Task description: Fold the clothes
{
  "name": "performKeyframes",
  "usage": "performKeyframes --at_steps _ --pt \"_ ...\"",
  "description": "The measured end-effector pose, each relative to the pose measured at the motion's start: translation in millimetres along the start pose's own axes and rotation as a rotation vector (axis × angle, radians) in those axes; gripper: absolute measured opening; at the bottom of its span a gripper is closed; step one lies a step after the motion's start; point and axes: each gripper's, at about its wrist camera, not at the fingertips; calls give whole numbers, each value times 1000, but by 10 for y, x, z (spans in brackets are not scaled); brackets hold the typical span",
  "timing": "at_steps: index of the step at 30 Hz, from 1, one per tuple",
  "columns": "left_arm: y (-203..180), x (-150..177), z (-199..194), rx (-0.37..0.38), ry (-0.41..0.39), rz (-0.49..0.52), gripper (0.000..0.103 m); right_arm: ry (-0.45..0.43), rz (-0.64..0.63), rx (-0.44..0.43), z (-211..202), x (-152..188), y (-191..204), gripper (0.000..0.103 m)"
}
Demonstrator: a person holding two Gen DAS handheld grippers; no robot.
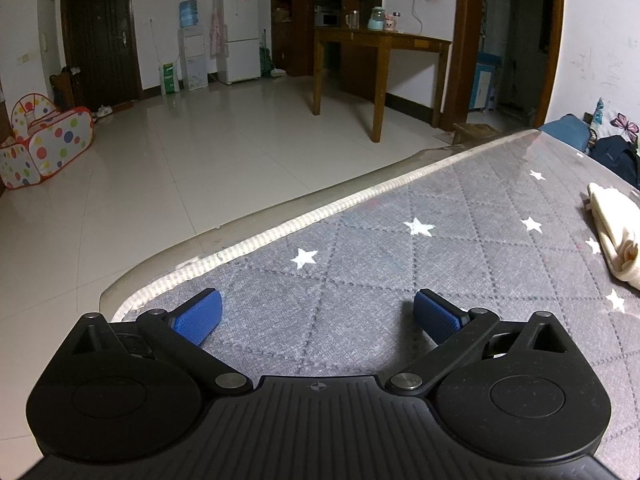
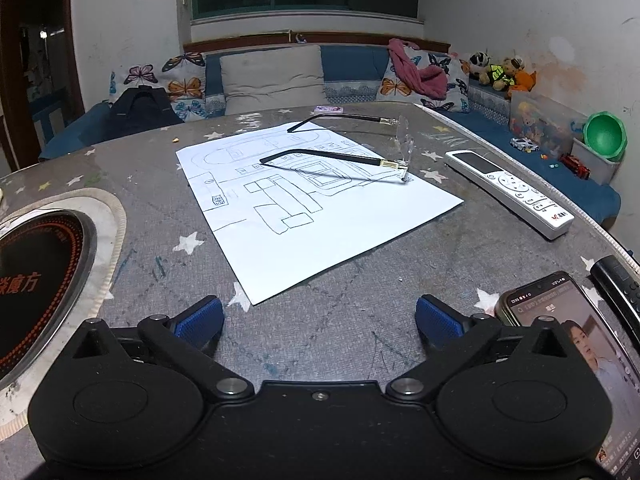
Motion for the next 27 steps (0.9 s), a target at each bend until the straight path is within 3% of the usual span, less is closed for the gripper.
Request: performKeyframes --at_steps 5,7,27 --pt "-190 -10 -54 -2 0 2 103 -1 0 1 11 4 17 103" --pt "192 -110 44 3 3 -2 103 -1 0 0 9 7 15 103" --pt "184 -109 34 2 4 -1 103 0 1 0 37 -8 86 103"
Point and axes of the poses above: each gripper's, at about its wrist camera, not at the fingertips, and z roughly the way its jaws point, y to its left, x to its underside, and after that the axes turned 10 degrees about y, right-handed
